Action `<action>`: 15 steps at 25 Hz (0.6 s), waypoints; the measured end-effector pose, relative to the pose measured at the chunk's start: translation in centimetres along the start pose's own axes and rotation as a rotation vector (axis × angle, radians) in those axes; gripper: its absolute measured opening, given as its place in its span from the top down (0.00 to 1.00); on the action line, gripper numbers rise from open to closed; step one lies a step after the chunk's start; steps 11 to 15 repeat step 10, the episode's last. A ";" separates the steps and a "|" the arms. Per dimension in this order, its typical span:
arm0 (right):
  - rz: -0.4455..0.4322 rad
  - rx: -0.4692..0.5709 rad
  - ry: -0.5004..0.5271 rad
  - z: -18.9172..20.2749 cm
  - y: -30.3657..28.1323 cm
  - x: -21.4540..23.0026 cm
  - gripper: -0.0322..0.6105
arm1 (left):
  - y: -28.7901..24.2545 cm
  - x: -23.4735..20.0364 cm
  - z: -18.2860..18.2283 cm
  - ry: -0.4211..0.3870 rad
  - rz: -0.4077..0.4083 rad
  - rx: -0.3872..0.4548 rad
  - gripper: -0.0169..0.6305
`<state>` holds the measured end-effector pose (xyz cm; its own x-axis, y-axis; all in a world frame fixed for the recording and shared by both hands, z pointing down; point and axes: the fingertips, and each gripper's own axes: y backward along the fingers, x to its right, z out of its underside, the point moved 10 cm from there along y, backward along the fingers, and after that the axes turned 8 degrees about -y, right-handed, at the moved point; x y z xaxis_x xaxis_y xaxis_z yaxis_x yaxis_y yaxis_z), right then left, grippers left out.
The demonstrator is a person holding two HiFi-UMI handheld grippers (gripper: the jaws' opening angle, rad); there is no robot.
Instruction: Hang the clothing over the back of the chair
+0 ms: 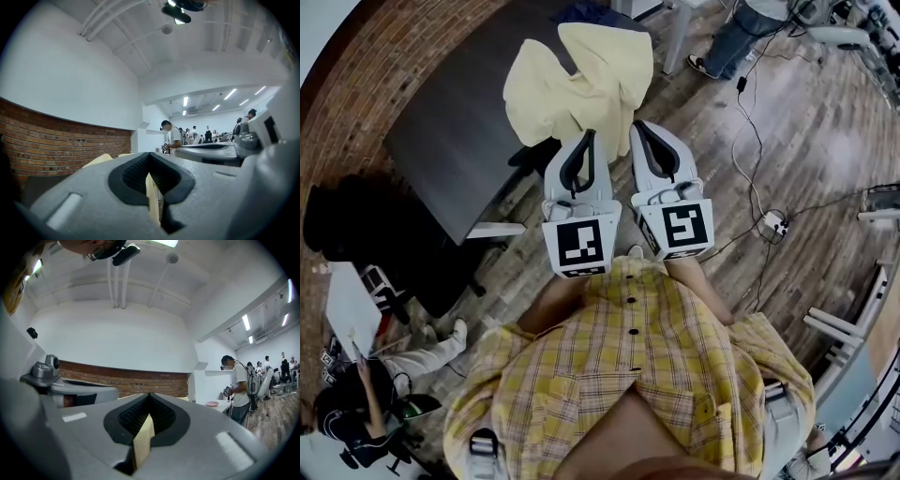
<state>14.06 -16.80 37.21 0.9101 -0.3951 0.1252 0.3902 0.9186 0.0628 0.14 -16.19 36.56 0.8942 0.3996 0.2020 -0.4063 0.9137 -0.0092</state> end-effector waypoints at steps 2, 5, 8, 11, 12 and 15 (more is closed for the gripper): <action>-0.001 -0.003 -0.003 0.1 0.0 0.0 0.96 | 0.0 -0.1 0.1 0.004 -0.002 -0.001 0.98; -0.004 -0.003 -0.004 0.1 -0.1 0.2 0.96 | -0.1 0.0 0.2 0.006 -0.002 -0.003 0.98; -0.006 0.000 -0.005 0.0 0.1 0.5 0.96 | -0.3 0.4 0.0 0.001 0.000 -0.003 0.98; -0.007 0.002 -0.006 -0.1 0.3 0.8 0.96 | -0.4 0.8 -0.1 -0.001 0.002 -0.002 0.98; -0.007 0.002 -0.006 -0.1 0.3 0.8 0.96 | -0.4 0.8 -0.1 -0.001 0.002 -0.002 0.98; -0.007 0.002 -0.006 -0.1 0.3 0.8 0.96 | -0.4 0.8 -0.1 -0.001 0.002 -0.002 0.98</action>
